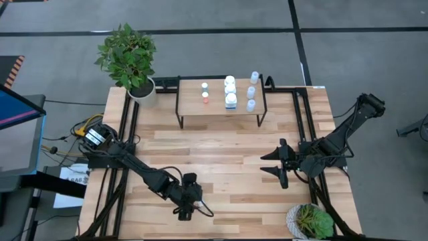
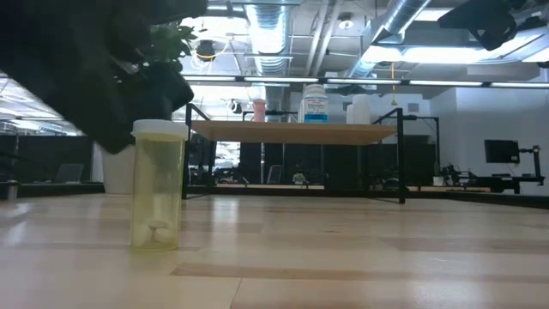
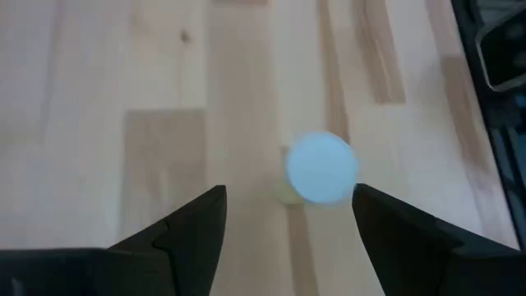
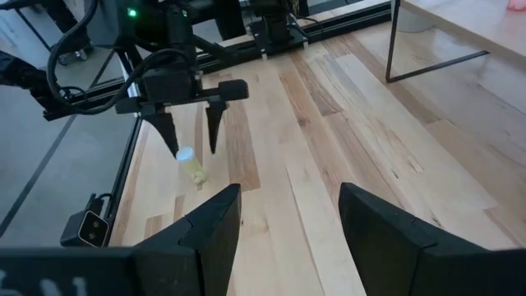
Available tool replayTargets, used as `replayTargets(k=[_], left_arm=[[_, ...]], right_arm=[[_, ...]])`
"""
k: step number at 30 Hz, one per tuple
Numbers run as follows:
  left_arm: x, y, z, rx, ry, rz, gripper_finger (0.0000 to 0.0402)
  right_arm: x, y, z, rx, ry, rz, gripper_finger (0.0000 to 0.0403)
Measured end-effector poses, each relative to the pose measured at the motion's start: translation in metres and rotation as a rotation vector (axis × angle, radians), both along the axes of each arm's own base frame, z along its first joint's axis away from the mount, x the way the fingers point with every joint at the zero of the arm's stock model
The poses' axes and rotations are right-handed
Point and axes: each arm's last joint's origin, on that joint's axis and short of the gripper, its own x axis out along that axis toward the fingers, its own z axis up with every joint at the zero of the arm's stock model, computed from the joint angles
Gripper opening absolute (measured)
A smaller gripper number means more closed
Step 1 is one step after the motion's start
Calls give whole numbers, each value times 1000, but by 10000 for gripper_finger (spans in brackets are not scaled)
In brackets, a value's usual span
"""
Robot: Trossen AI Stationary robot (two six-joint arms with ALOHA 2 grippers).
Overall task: Pick and place medicine bottles onto shelf by color
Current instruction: Align the yellow bottle with the other orange bottle on the shelf
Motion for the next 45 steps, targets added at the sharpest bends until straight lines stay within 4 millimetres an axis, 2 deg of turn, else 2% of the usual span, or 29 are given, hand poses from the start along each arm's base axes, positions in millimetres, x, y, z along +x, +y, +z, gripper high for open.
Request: replayTargets(k=[12,39,45], left_arm=[[5,-3,3,8,-77,-15,245],[5,-3,3,-8,-73,-24,244],[5,-3,3,-6,-73,-28,207]], right_arm=[[0,0,-1,3,11,17,228],[0,0,-1,5,12,20,228],[0,1,-1,5,12,21,228]])
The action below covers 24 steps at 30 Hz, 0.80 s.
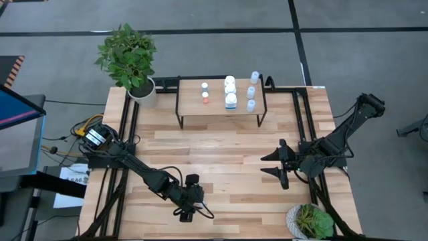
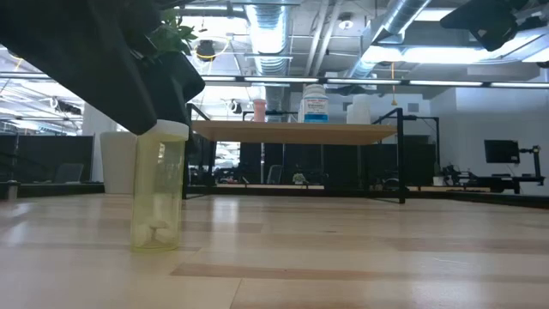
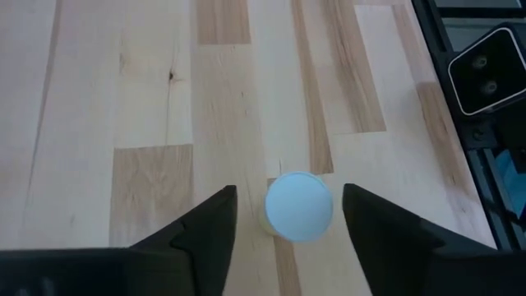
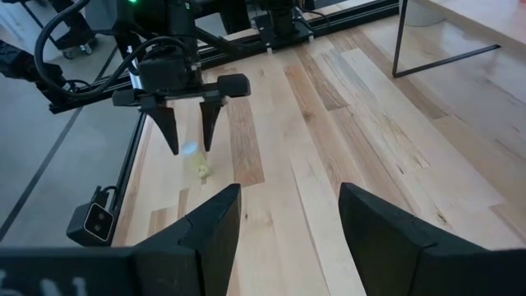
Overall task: Pick and place medicine bottles onto shelf by color
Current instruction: Align the yellow bottle with the other orange bottle on the shelf
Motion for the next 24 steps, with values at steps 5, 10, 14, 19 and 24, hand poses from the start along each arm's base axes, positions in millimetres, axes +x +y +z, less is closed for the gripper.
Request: replayTargets(k=[5,10,14,19,24], left_arm=[[0,0,0,0,0,0,161],[1,1,0,4,-6,27,126],[1,2,0,-13,-1,47,104],[5,10,7,-59,-11,120,88],[23,33,44,-117,-76,229,89]], right_arm=[[0,0,0,0,0,0,228],[0,0,0,0,0,0,228],[0,0,0,0,0,0,228],[0,0,0,0,0,0,228],[0,0,0,1,0,0,228]])
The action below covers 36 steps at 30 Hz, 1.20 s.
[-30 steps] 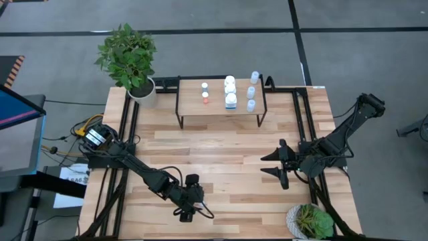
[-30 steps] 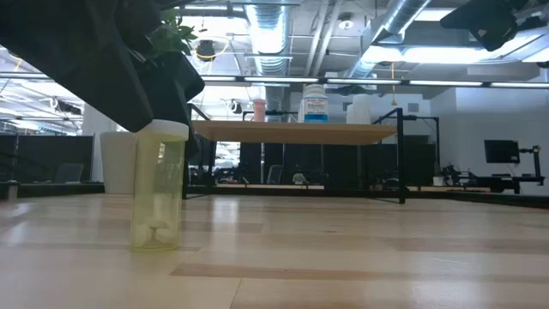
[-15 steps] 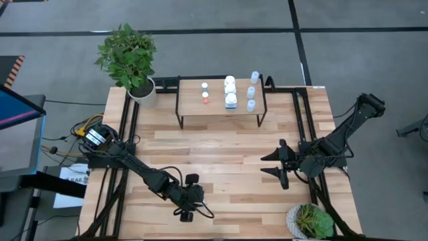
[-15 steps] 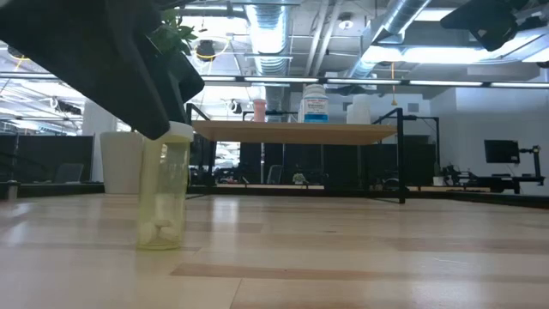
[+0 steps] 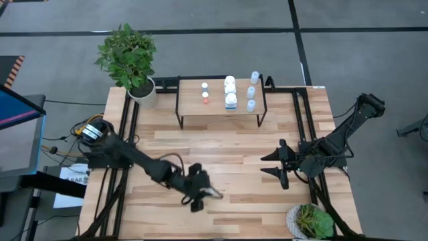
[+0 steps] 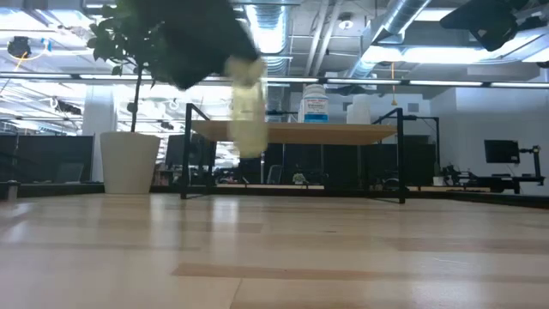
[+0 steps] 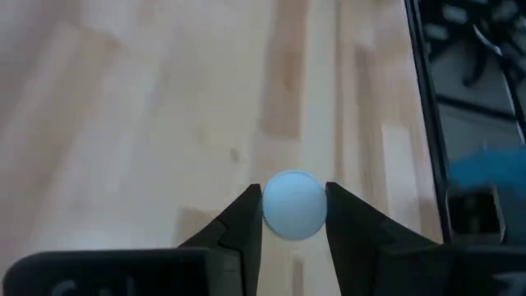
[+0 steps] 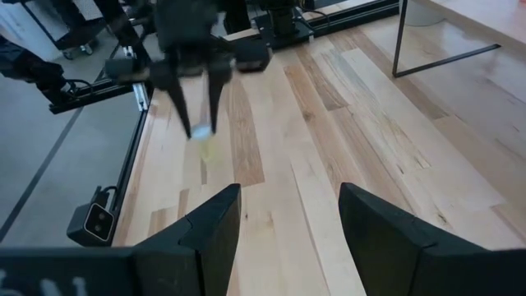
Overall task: Pick and place medicine bottles onto shelf by color
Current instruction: Align the yellow bottle with the other orange bottle on the shelf
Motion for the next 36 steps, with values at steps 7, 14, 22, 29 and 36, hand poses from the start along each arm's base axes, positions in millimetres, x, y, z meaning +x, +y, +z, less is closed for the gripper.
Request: replayTargets(k=[7,14,22,29,36], left_arm=[[22,62,66,76,-9,124,89],[33,139,113,183,32,239,89],[21,217,121,135,136,376,89],[10,250,117,122,197,467,89],[6,264,117,143,199,483,89]], right_arm=[[0,0,0,2,0,0,228],[0,0,0,2,0,1,228],[0,0,0,0,1,2,228],[0,0,0,-1,1,2,228],[0,0,0,-1,1,2,228]])
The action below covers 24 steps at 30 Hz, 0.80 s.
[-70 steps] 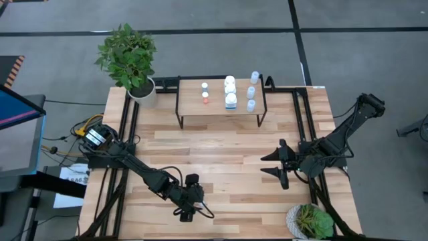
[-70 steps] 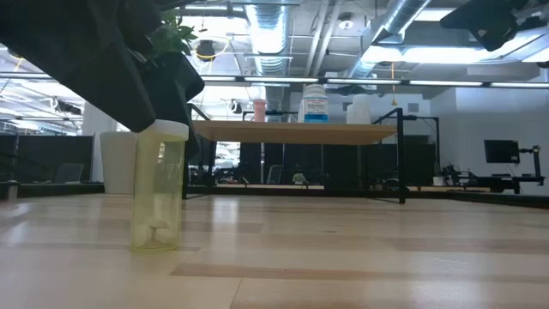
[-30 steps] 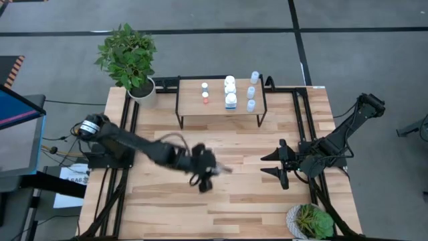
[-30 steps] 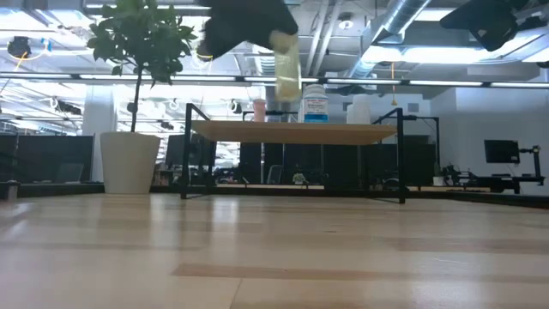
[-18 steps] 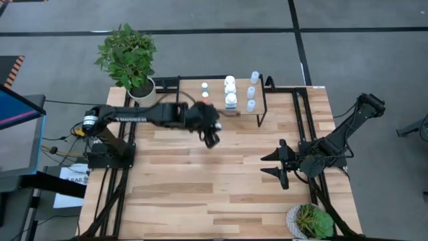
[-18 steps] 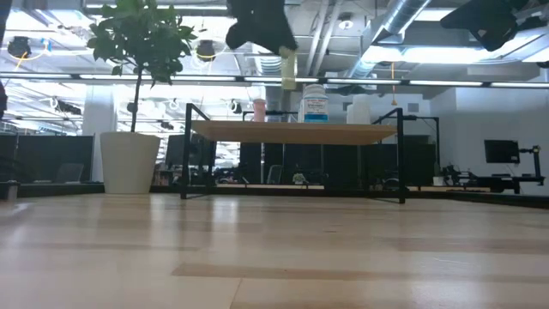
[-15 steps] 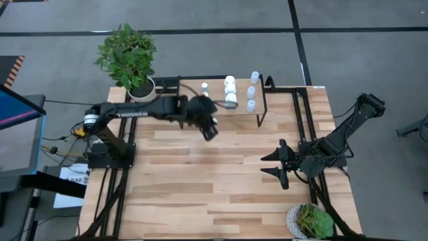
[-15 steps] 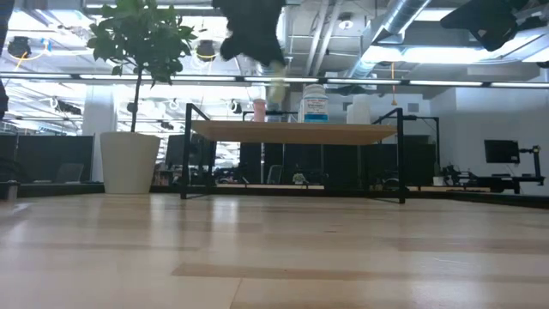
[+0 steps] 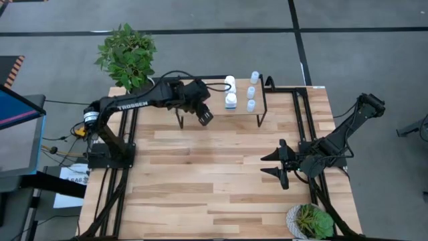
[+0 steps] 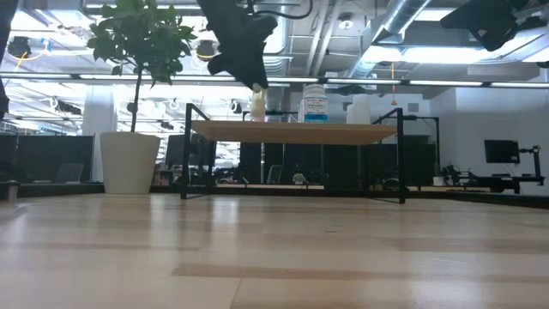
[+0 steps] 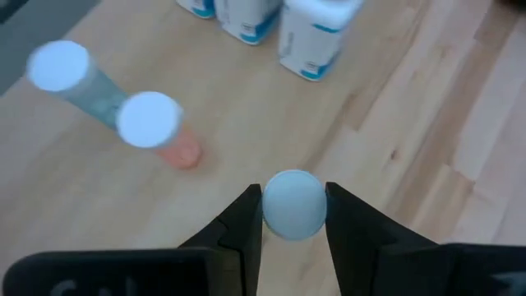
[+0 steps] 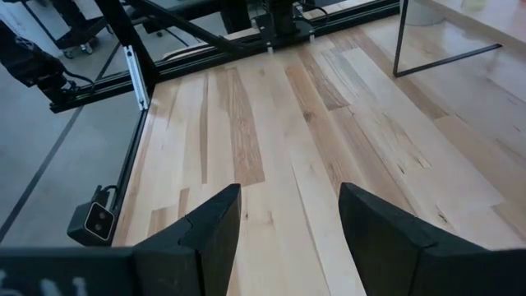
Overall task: Pick and place medicine bottles onto shelf by color
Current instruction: Align the yellow bottle with the other orange bottle on the shelf
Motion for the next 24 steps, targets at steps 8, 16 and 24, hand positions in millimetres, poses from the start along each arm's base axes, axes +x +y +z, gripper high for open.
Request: replayTargets(k=[8,16,24], left_arm=[[-3,15,0,32,5,2,89],[3,19,3,53,-63,-43,89],[0,18,-3,29,4,-40,89]], right_arm=[[0,0,0,0,0,0,228],[0,0,0,0,0,0,228],[0,0,0,0,0,0,228]])
